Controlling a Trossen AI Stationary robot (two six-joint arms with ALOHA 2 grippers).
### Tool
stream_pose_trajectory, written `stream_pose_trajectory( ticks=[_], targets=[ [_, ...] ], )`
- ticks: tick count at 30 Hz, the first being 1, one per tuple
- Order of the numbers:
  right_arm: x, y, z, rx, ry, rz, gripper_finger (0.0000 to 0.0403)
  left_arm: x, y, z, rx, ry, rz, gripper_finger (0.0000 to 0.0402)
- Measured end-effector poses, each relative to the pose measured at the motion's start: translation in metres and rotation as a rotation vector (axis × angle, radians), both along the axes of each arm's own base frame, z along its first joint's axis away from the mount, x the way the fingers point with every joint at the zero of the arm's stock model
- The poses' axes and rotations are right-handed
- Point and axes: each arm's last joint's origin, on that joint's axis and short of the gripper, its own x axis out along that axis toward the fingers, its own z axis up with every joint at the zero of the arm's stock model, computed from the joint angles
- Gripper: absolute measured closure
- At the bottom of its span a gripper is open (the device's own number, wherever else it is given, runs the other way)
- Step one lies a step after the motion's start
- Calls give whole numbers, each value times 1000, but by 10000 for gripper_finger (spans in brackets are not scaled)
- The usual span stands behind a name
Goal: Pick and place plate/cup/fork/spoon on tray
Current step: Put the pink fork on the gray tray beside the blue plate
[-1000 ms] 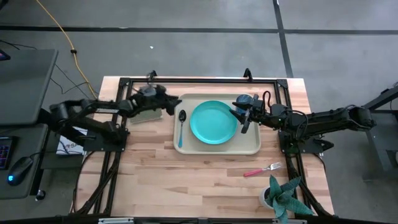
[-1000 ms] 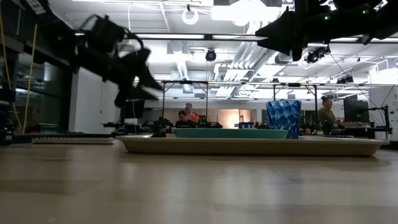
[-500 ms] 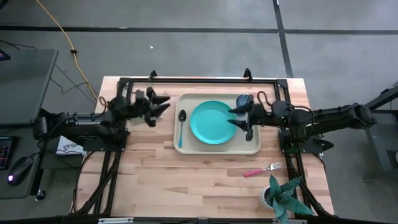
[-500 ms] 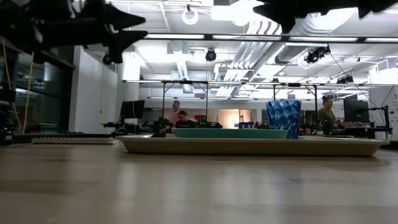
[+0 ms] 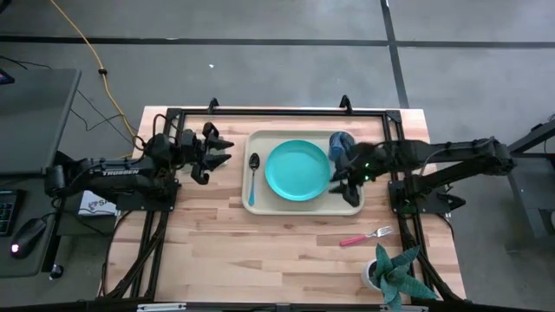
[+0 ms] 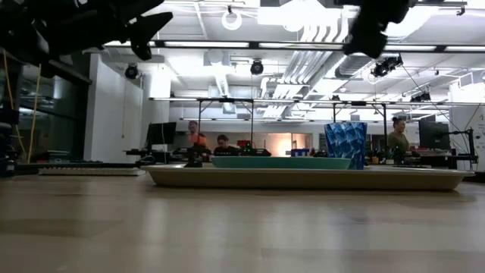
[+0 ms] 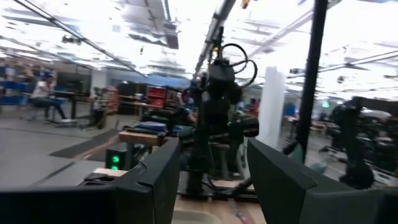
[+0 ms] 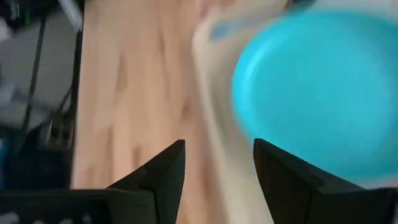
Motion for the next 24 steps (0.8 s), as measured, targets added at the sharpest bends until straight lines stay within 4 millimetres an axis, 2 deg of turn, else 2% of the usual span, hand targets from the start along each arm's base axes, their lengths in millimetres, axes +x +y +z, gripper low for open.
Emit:
stream_pose_trajectory(
  ticks=[4,8,12,14,18,24],
  targets=[
    [4,23,-20,37,181,100,222,1,0,-1,3,8,-20,234],
    [9,55,-44,83,370,207,222,0,0,-1,4,6,-20,234],
    [7,83,-69,134,600,254,222,0,-1,0,-23,4,-30,234],
    [3,96,-80,94,691,263,222,0,-1,0,-29,4,-33,234],
    [0,120,-100,-11,765,320,222,0,-1,0,-46,4,-40,234],
    [-7,139,-126,-235,836,350,222,1,-1,0,-47,4,-41,234]
  ],
)
